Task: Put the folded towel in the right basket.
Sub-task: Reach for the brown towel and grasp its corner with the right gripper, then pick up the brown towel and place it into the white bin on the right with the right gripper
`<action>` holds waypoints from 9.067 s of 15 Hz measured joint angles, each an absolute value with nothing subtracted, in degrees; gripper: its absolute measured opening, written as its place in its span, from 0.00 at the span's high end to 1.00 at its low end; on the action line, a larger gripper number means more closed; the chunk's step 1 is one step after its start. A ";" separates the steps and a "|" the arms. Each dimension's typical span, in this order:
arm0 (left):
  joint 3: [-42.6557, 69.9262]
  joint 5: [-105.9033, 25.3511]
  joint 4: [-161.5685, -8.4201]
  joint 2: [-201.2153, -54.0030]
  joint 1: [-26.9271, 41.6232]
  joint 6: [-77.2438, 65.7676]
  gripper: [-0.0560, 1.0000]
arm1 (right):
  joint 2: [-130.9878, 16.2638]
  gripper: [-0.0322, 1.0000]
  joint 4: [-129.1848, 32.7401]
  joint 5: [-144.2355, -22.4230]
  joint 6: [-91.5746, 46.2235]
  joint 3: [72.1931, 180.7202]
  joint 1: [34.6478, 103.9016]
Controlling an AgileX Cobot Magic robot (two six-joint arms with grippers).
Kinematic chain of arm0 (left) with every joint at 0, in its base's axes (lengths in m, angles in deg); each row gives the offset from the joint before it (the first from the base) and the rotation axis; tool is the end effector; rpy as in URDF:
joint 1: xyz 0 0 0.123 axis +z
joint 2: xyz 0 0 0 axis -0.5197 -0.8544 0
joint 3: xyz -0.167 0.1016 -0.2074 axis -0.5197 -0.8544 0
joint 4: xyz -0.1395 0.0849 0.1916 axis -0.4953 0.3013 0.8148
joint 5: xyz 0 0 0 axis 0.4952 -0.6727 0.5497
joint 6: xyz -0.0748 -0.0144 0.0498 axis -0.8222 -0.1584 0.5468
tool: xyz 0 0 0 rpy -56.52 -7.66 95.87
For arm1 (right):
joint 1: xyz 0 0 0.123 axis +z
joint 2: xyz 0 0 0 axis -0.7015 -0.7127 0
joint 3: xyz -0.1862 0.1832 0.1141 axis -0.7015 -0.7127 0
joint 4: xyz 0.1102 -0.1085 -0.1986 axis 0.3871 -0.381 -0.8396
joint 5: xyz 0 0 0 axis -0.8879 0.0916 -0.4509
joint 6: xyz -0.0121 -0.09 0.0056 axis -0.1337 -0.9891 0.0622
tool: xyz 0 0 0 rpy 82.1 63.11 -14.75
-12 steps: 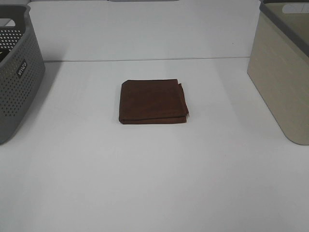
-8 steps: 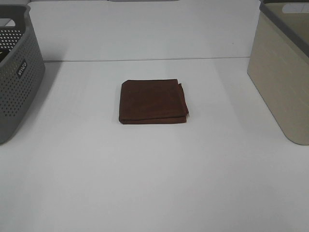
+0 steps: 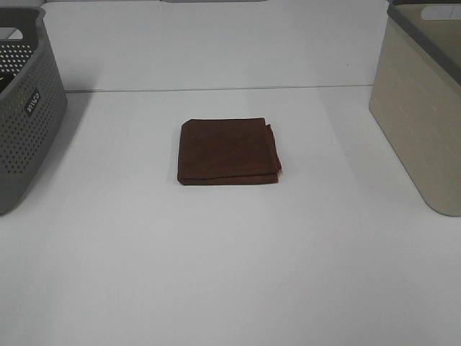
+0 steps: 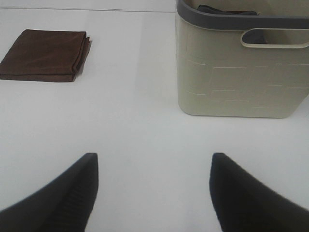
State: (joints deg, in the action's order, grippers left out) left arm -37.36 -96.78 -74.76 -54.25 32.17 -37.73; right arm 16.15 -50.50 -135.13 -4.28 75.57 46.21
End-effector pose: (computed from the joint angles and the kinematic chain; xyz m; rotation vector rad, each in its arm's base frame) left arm -0.0050 -0.0045 0.2777 0.0240 2.0332 -0.0358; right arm -0.0077 0.0075 0.2803 -0.1141 2.0247 0.0860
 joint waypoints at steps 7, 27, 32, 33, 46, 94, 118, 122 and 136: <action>-37.36 -96.78 -74.76 -54.25 32.17 -37.73 0.03 | 16.15 0.35 -50.50 -135.13 -4.28 75.57 46.21; -37.36 -96.78 -74.76 -54.25 32.17 -37.73 0.03 | 16.15 0.35 -50.50 -135.13 -4.28 75.57 46.21; -37.36 -96.78 -74.76 -54.25 32.17 -37.73 0.03 | 16.15 0.35 -50.50 -135.13 -4.28 75.57 46.21; -37.36 -96.78 -74.76 -54.25 32.17 -37.73 0.03 | 16.15 0.35 -50.50 -135.13 -4.28 75.57 46.21; -37.36 -96.78 -74.76 -54.25 32.17 -37.73 0.03 | -3.85 0.35 -50.39 -126.07 -4.28 83.25 46.21; -37.36 -96.78 -74.76 -54.25 32.17 -37.73 0.03 | -130.07 0.73 -15.09 -131.63 -16.09 162.03 60.70; -37.36 -96.78 -74.76 -54.25 32.17 -37.73 0.03 | -83.72 0.88 -52.68 -143.32 -2.45 162.32 48.78; -37.36 -96.78 -74.76 -54.25 32.17 -37.73 0.03 | -83.55 0.88 -53.60 -144.18 -2.28 160.77 36.47; -37.36 -96.78 -74.76 -54.25 32.17 -37.73 0.03 | -93.46 0.36 -49.70 -144.06 -2.22 156.59 35.43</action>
State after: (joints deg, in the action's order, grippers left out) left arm -37.36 -96.78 -74.76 -54.25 32.17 -37.73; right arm -93.46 -49.70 -144.06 -2.22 156.59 35.43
